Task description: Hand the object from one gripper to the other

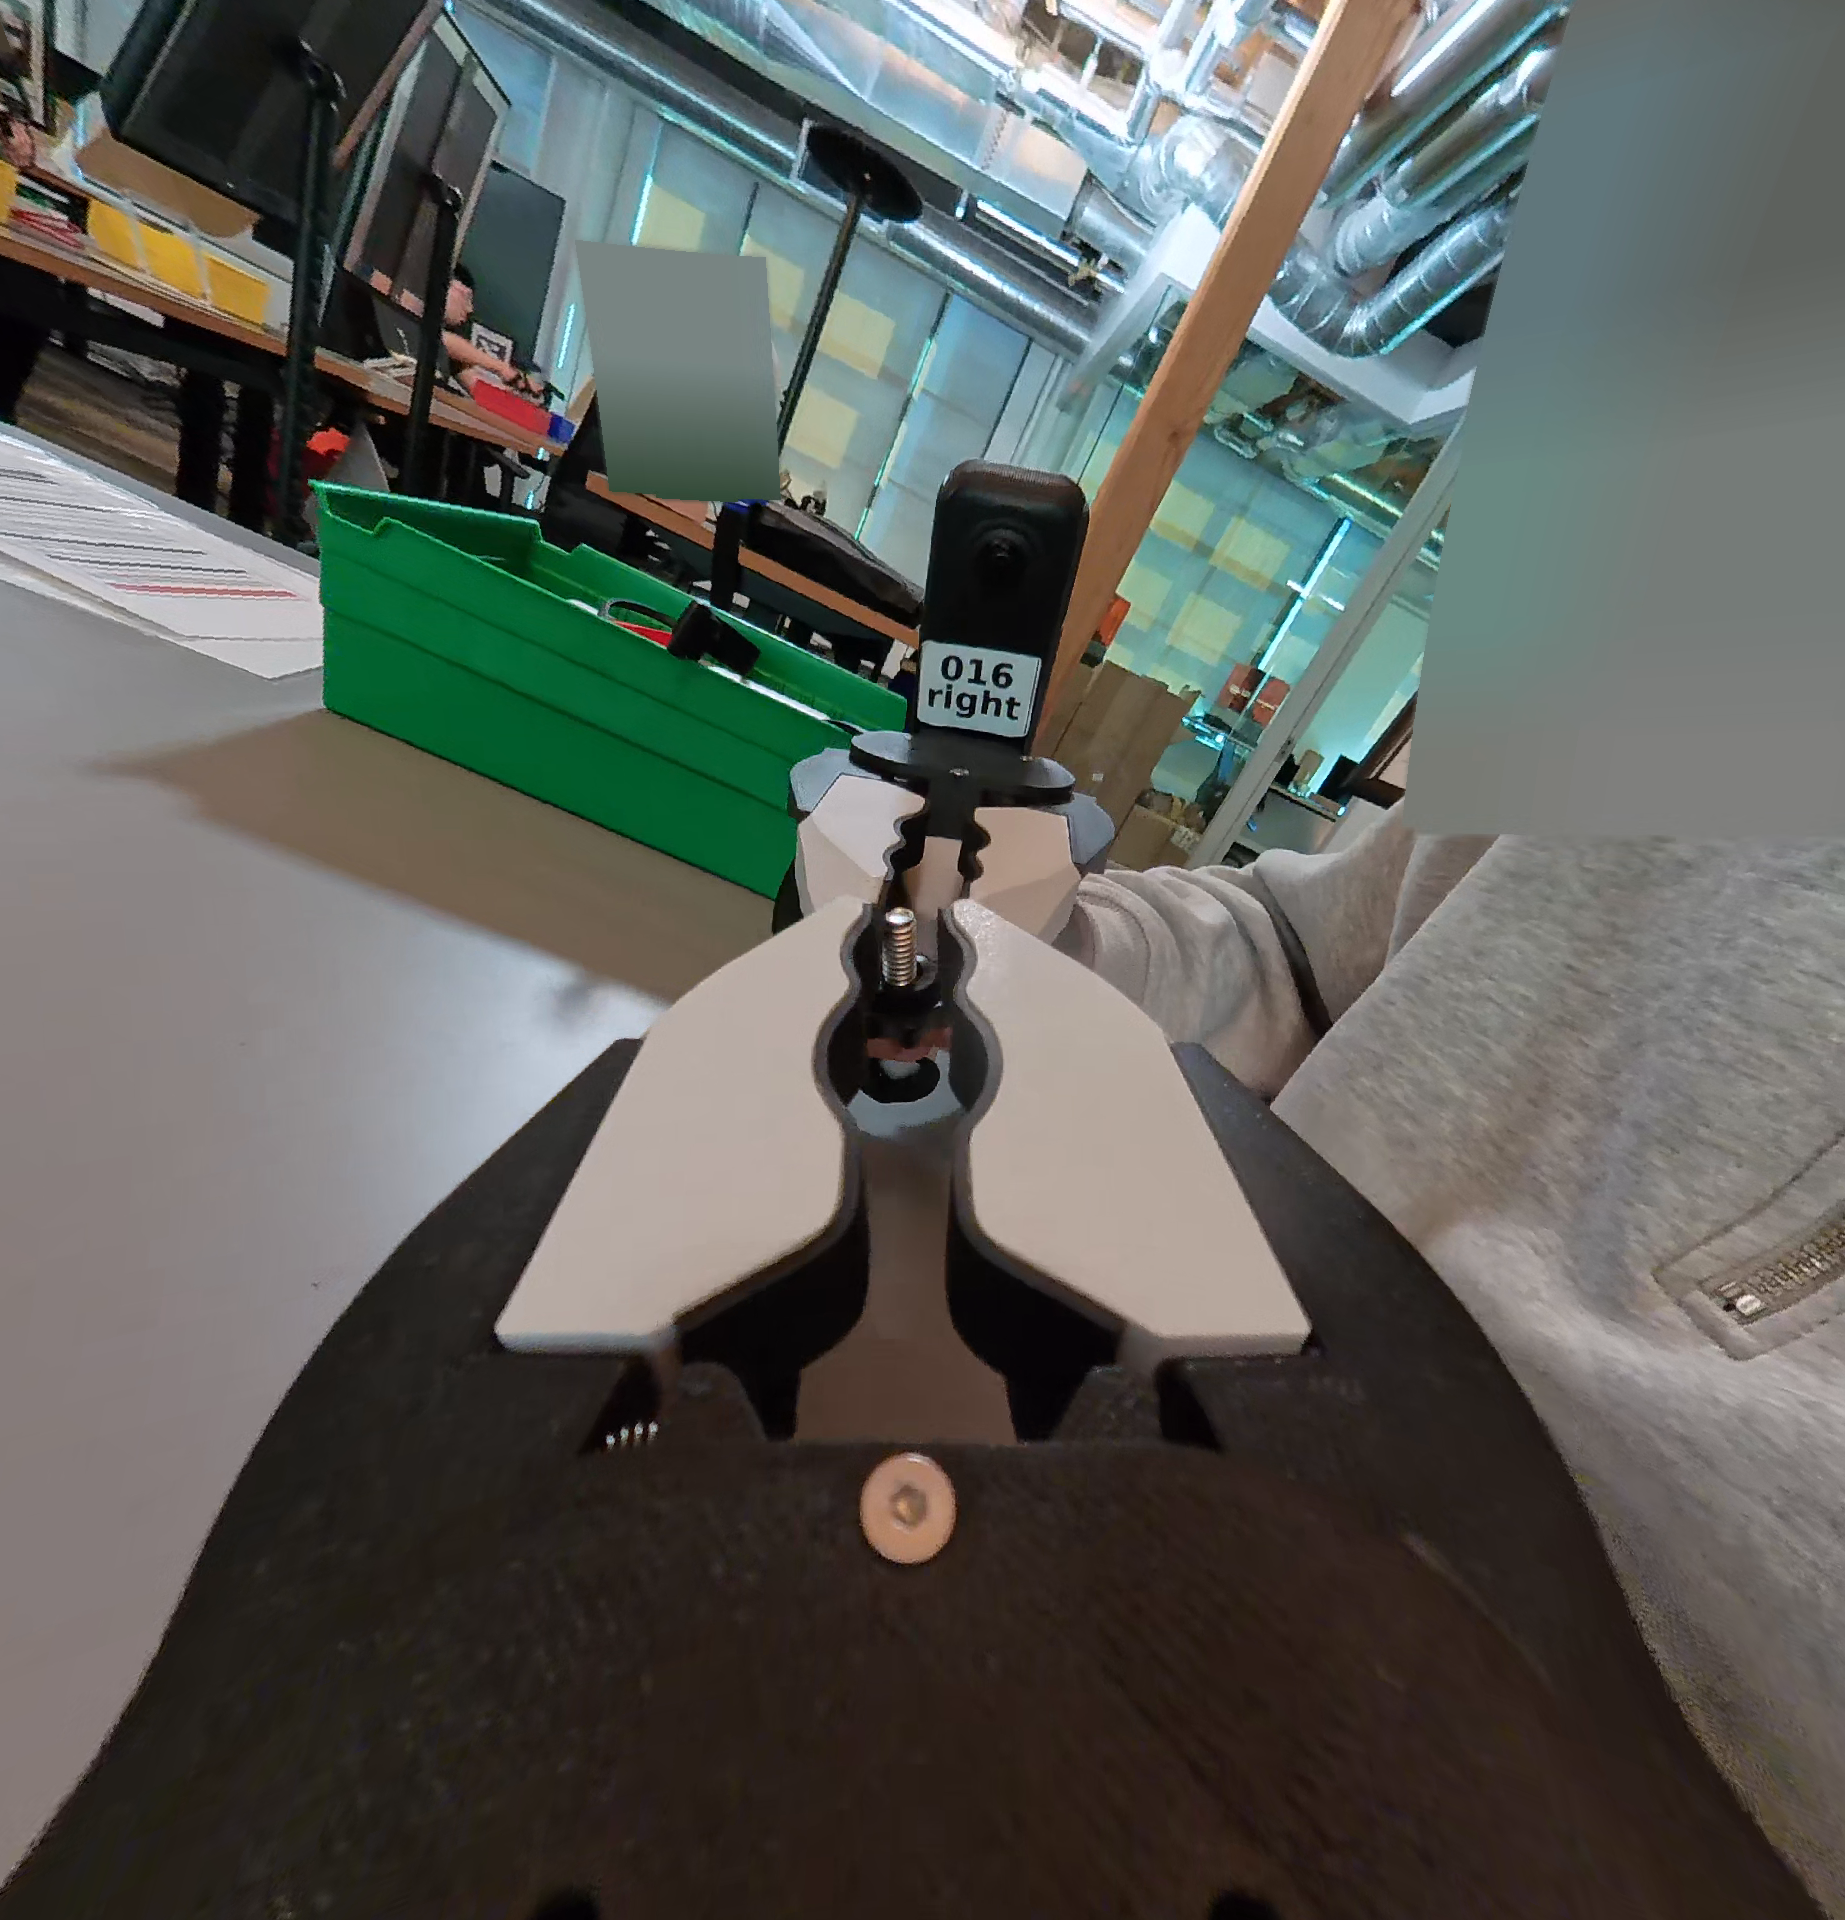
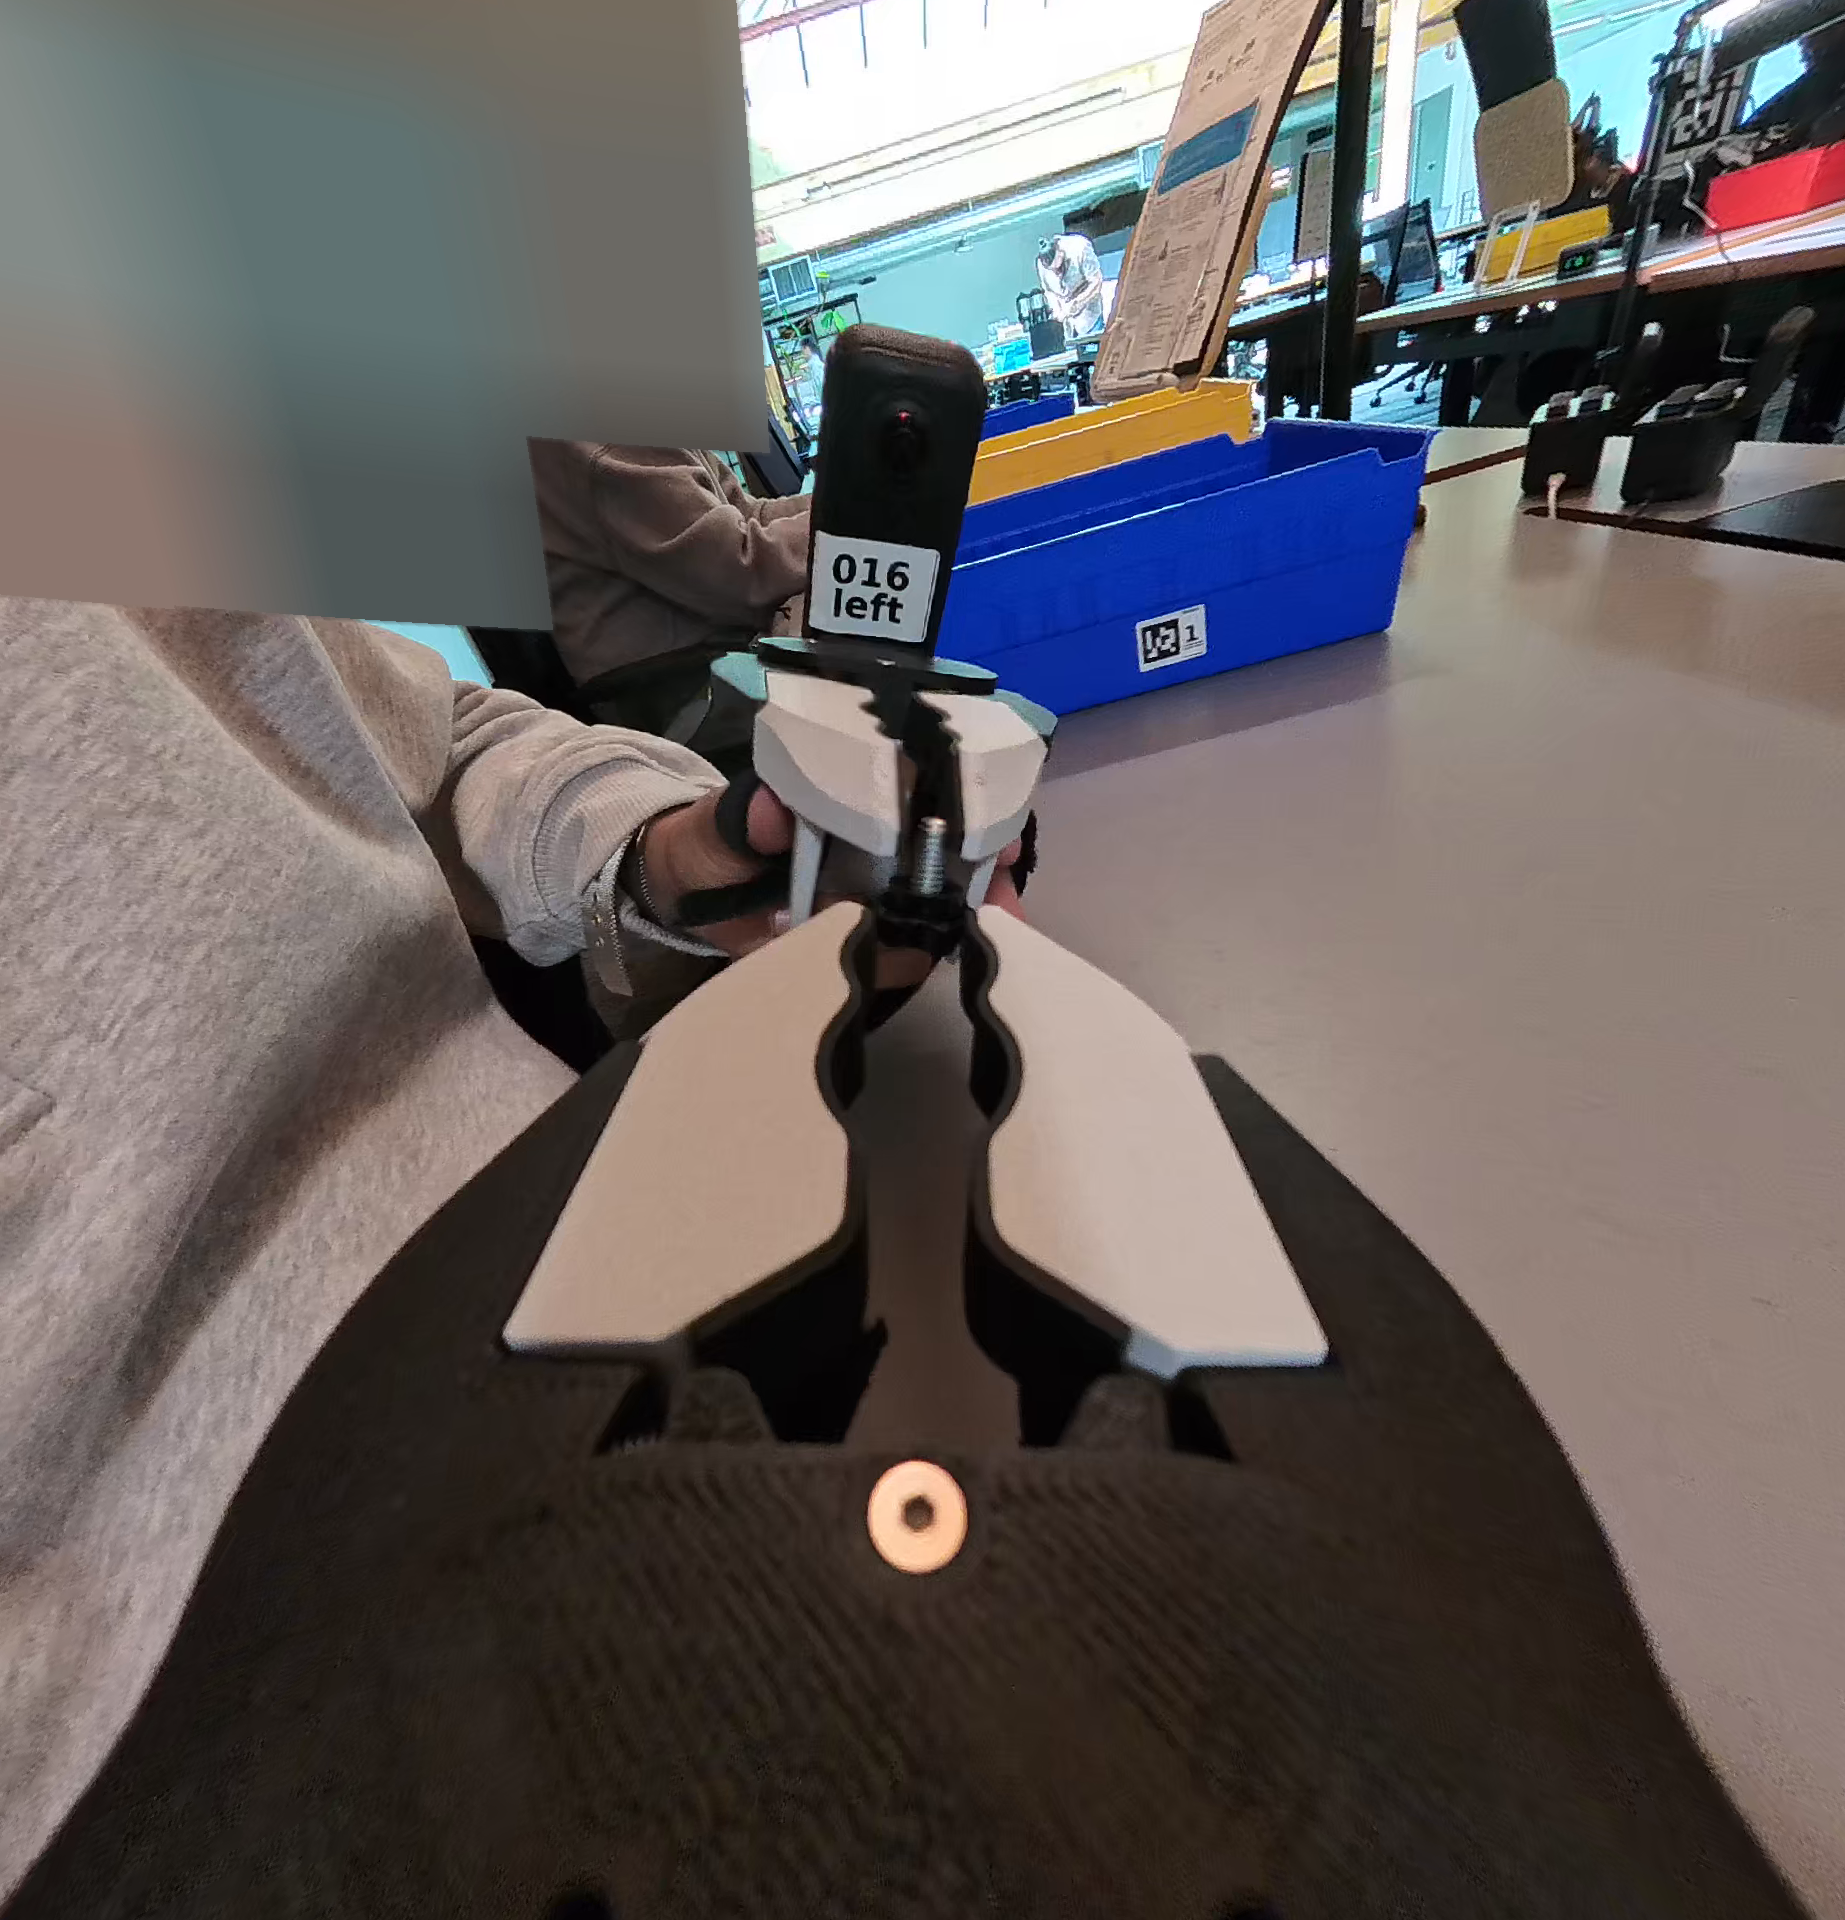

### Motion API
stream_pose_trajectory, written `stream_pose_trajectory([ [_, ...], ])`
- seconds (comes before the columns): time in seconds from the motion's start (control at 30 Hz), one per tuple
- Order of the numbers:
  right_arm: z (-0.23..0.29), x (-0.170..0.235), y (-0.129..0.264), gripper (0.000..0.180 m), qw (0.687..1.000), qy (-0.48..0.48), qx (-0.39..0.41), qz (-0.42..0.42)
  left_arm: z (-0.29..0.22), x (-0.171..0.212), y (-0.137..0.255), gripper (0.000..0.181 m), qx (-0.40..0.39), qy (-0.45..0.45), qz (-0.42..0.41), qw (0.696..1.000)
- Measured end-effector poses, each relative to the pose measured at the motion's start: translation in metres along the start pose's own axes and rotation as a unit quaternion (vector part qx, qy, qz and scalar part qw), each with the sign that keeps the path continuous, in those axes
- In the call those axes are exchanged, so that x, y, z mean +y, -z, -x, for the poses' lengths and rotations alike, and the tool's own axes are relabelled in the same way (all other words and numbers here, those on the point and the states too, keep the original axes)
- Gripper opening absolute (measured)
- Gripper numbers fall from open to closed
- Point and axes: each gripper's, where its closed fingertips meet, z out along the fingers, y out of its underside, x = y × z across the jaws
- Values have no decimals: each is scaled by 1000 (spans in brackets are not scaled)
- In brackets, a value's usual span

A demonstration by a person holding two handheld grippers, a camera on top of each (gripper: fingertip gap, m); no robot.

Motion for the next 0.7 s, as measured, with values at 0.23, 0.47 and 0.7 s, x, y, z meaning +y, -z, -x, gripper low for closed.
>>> stream_pose_trajectory([
  [0.23, -1, 2, -1, 17, 1000, 1, 0, -1, 2, 2, 0, 5, -10, -8, 14, 1000],
  [0.47, -1, -13, 5, 31, 980, 188, 56, -20, 7, 0, 4, 5, -1, 49, 0, 999],
  [0.7, 13, 12, -8, 35, 917, 393, 55, 51, 4, 4, 3, 5, 42, 133, 3, 990],
])
